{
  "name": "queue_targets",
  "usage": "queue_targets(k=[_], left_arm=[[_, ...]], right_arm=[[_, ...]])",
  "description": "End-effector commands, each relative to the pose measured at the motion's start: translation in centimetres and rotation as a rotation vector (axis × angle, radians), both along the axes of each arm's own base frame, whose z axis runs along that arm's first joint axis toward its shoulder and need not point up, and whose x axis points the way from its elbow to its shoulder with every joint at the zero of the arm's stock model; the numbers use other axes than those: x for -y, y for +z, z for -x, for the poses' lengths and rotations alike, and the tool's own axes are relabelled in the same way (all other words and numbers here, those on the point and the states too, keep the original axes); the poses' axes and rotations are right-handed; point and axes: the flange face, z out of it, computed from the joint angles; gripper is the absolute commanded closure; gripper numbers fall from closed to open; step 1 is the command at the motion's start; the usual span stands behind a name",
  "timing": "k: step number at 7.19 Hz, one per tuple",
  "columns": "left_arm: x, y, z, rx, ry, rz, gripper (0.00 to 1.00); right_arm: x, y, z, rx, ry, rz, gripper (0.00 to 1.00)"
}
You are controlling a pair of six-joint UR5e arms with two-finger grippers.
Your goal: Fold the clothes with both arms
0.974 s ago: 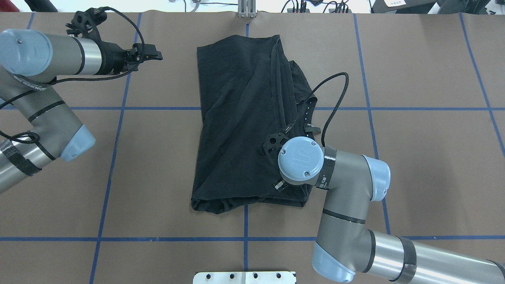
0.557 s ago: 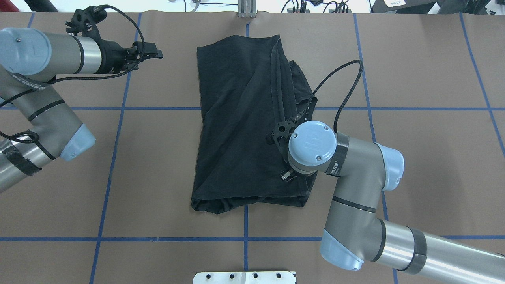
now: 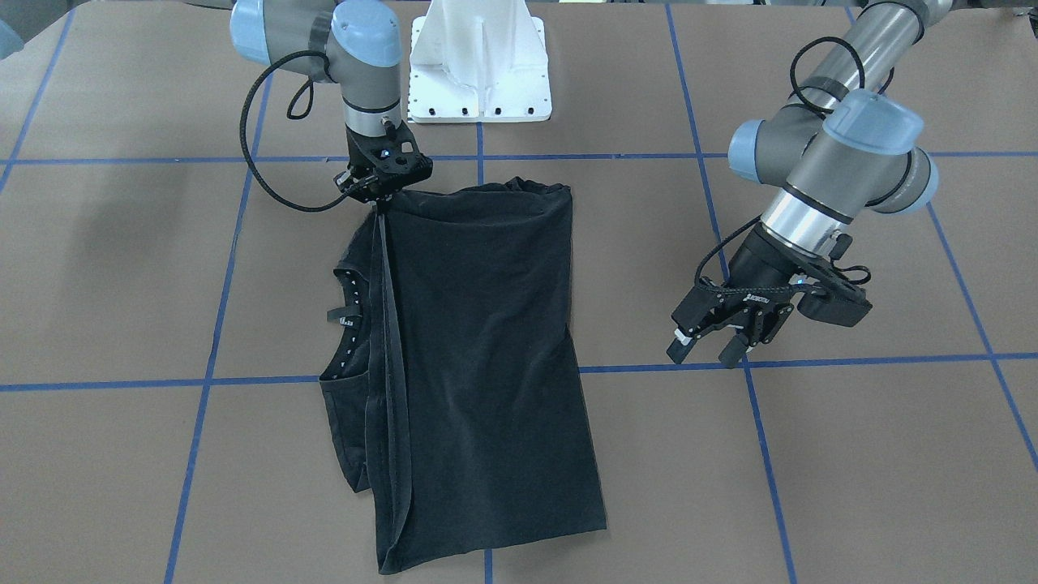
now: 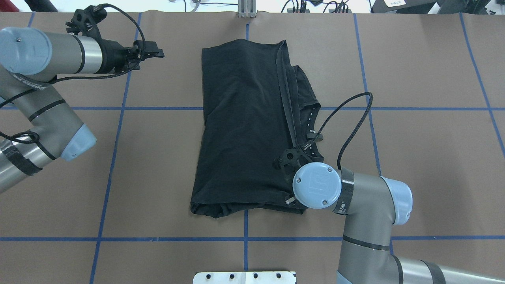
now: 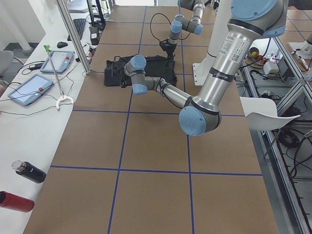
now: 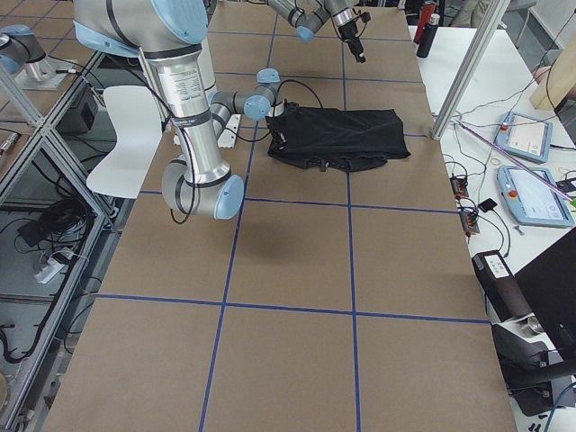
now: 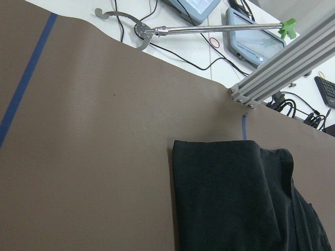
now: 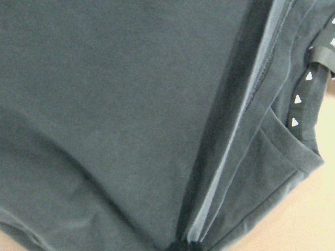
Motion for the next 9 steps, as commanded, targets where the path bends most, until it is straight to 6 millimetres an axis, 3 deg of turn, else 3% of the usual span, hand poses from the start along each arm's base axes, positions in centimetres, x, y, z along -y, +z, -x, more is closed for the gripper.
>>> queue_targets(k=[1, 3, 4, 5, 7, 9], left_arm=[[0.0, -0.3, 0.1, -0.004, -0.001, -0.003, 0.0], [-0.1, -0.4, 0.1, 0.001, -0.001, 0.003, 0.0], [-0.2, -0.8, 0.2, 0.0, -0.001, 0.003, 0.0], [-0.3, -1.2, 0.4, -0.005, -0.003, -0.003, 0.0], [-0.3, -1.0, 0.4, -0.004, -0.003, 0.001, 0.0], [-0.3, -1.1, 0.4, -0.004, -0.003, 0.001, 0.0]], right_arm=[[0.0, 0.3, -0.1, 0.001, 0.016, 0.007, 1.0], [-0.7, 0.6, -2.8, 0.017, 0.023, 0.007, 1.0], [-1.1, 0.7, -3.0, 0.027, 0.075, 0.049, 0.82], [-1.8, 0.7, -2.0, 0.048, 0.19, 0.141, 0.53], [-2.0, -0.2, -1.9, 0.099, 0.346, 0.26, 0.38], [-1.7, -0.2, -2.5, 0.19, 0.458, 0.34, 0.34]])
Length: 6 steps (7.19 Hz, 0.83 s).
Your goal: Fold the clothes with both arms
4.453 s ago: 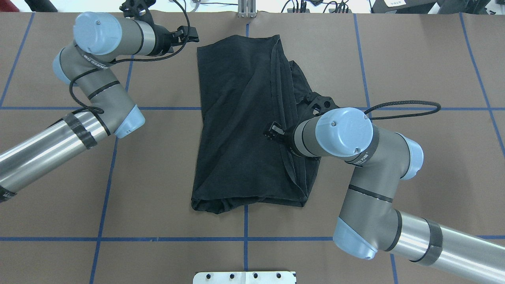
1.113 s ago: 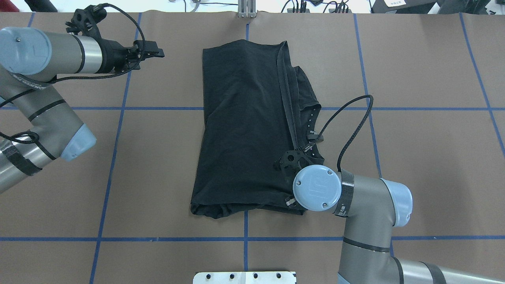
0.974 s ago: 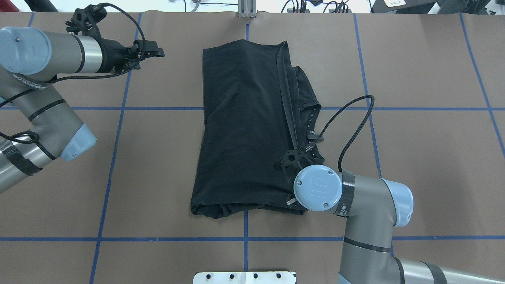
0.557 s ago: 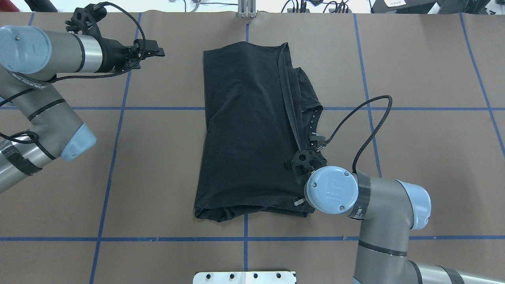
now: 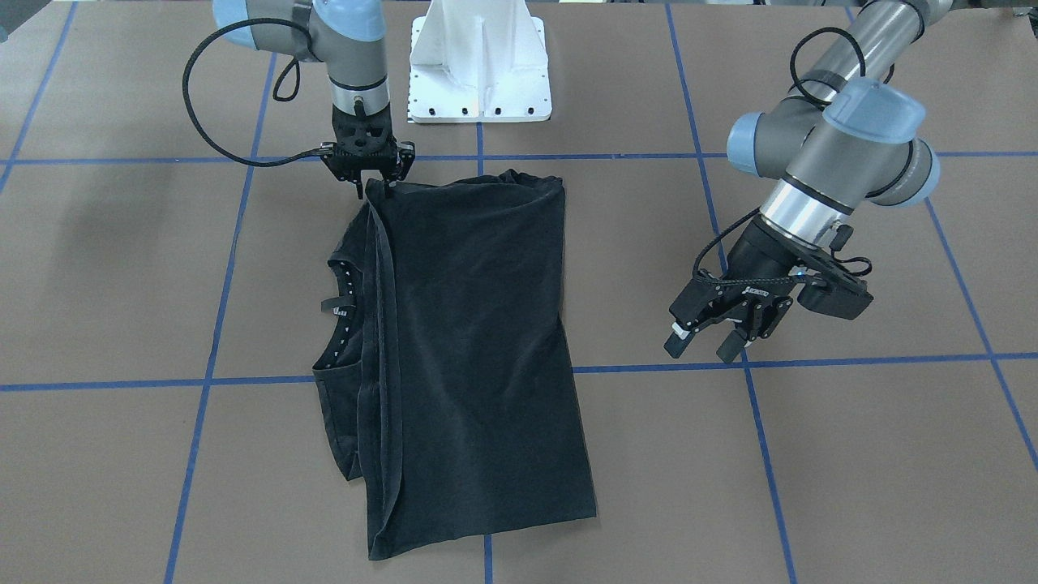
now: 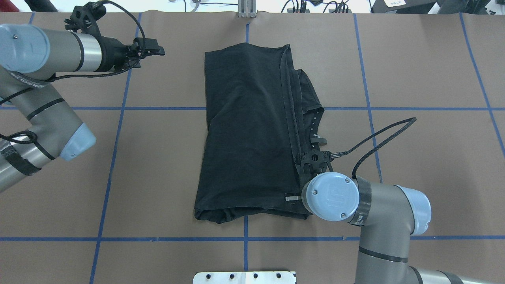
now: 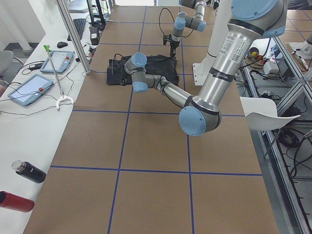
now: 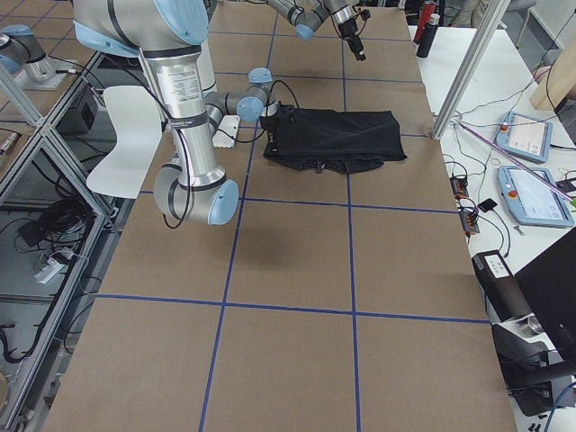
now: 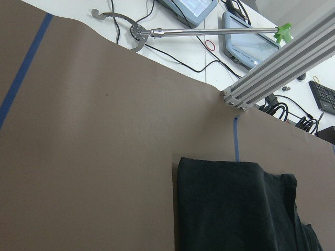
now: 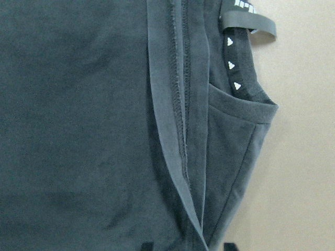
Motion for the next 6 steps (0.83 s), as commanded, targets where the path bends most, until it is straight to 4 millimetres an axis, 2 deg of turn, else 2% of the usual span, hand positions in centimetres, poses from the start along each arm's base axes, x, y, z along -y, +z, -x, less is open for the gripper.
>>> queue_targets(k=[1, 4, 6], left_arm=[[0.1, 0.0, -0.1, 0.006, 0.0, 0.008, 0.0], [0.0, 0.0, -0.1, 0.006, 0.001, 0.008, 0.0], [0.0, 0.0, -0.1, 0.006, 0.001, 0.008, 0.0]], right_arm=[[0.1, -0.2, -0.4, 0.101, 0.201, 0.143, 0.35], [0.7, -0.3, -0.4, 0.201, 0.524, 0.359, 0.4], [0.5, 1.4, -0.2, 0.182, 0.58, 0.399, 0.4]])
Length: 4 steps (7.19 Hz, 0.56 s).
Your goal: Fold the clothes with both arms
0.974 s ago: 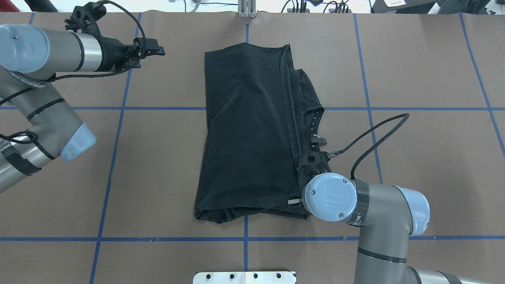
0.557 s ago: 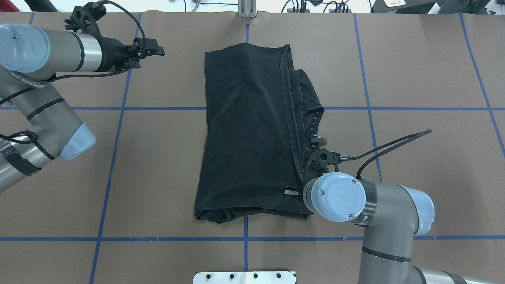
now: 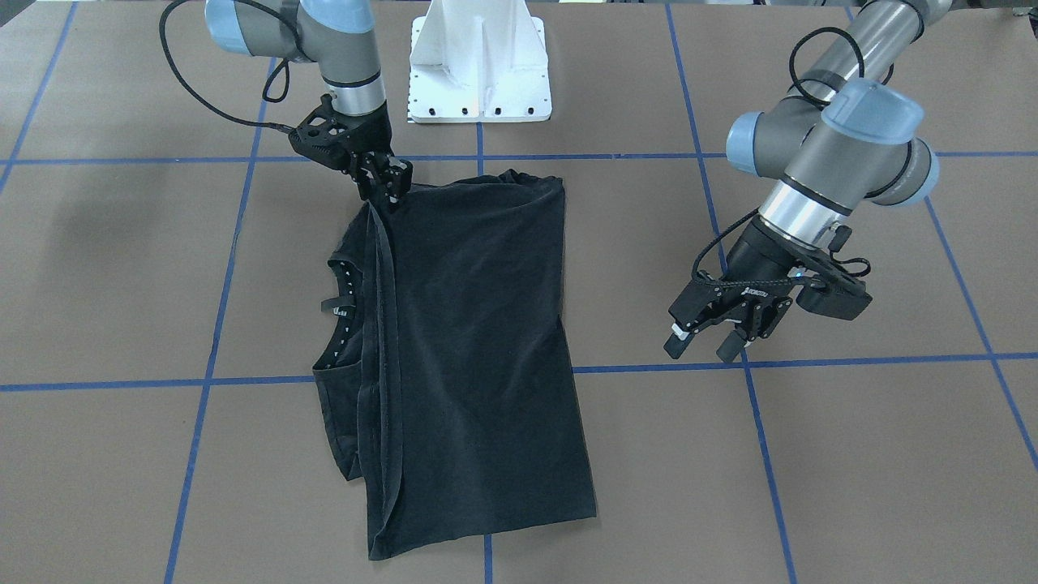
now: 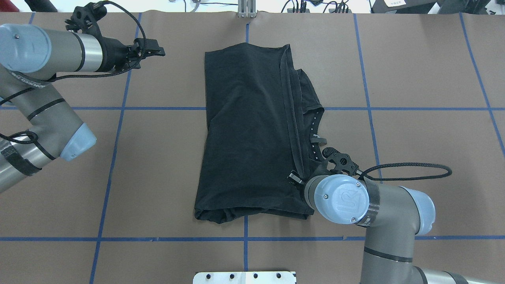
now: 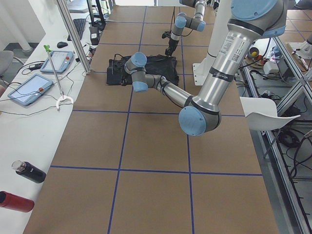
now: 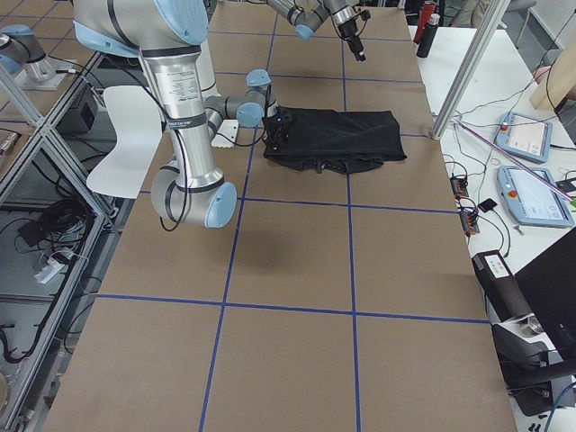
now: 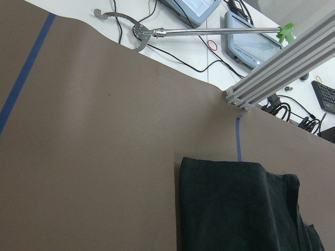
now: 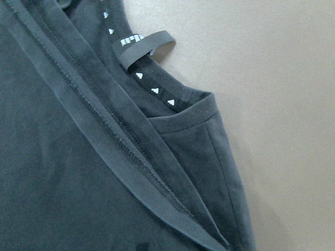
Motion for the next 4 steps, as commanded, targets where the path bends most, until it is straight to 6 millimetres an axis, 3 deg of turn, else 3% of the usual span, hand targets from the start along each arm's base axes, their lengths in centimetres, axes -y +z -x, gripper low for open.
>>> queue_targets(k=[1, 4], left_arm=[[0.01, -0.1, -0.02, -0.001, 0.0, -0.001, 0.0], [-0.02, -0.18, 0.0, -0.002, 0.0, -0.002, 0.0]], right_arm=[[-0.39, 1.07, 0.42, -0.011, 0.024, 0.029, 0.4], [-0.57, 1.23, 1.22, -0.018, 0.021, 0.028, 0.4]])
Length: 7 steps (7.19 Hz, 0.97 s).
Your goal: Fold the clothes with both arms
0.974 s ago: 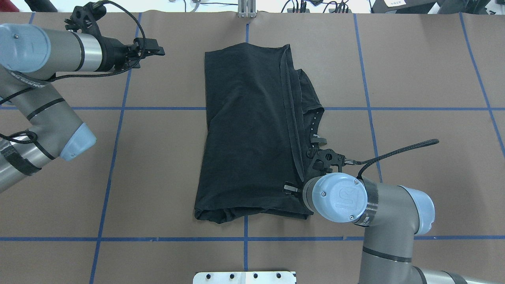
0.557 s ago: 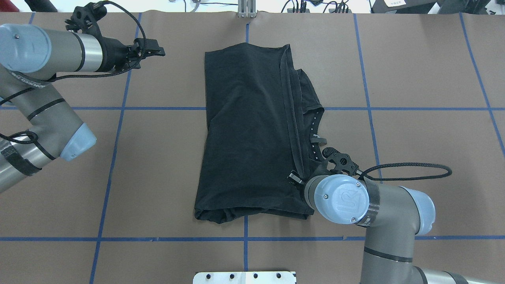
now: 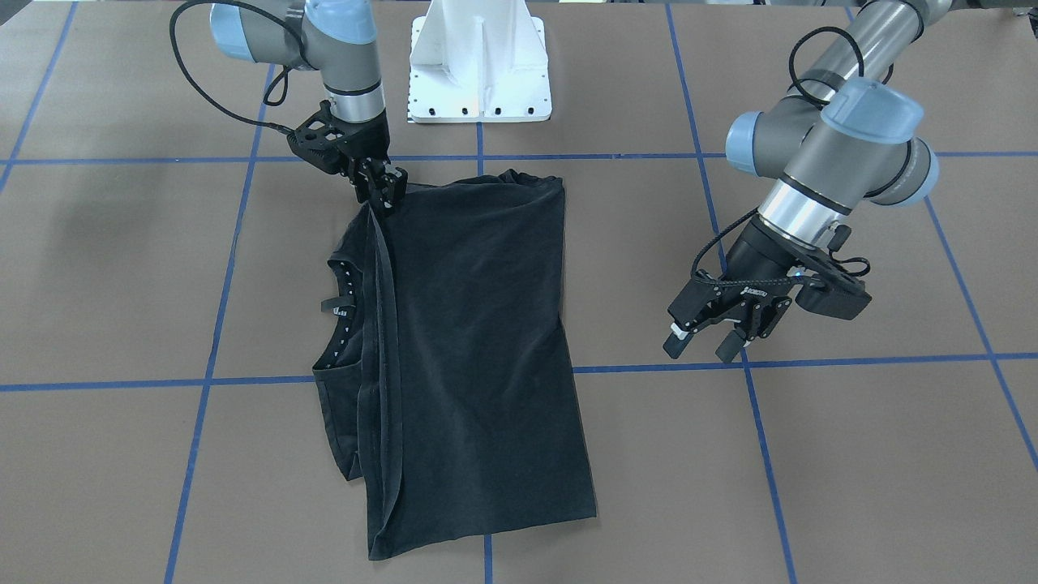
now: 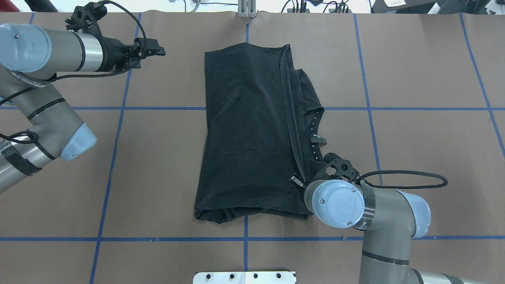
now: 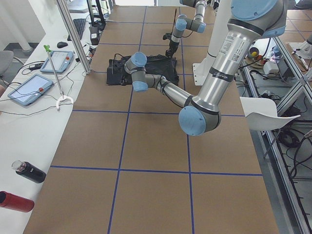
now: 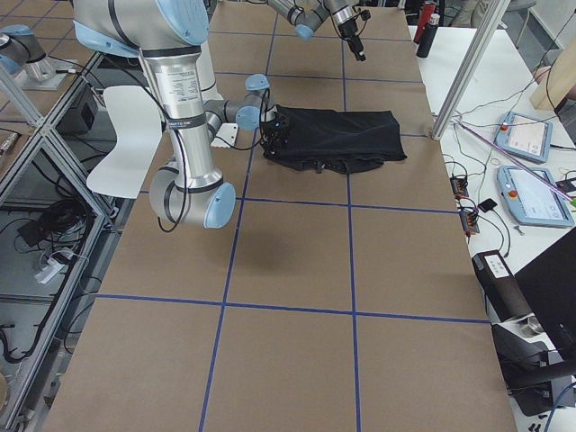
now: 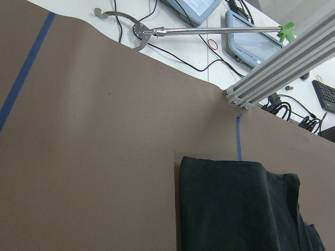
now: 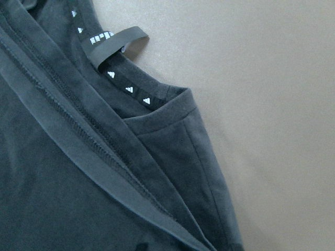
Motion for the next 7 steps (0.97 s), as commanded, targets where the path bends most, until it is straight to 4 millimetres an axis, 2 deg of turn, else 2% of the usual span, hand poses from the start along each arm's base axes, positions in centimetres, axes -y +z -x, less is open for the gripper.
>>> queue_targets(k=[1, 5, 7], left_arm=[[-0.05, -0.15, 0.04, -0.001, 0.0, -0.001, 0.0], [-0.09, -0.1, 0.07, 0.0, 0.0, 0.0, 0.0], [-0.07, -0.2, 0.06, -0.001, 0.0, -0.001, 0.0]], right_arm=[[0.0, 0.09, 0.2, -0.002, 0.001, 0.001, 0.4], [-0.11, 0.63, 0.6, -0.012, -0.001, 0.009, 0.38], [-0.59, 0.61, 0.92, -0.012, -0.009, 0.01, 0.28]])
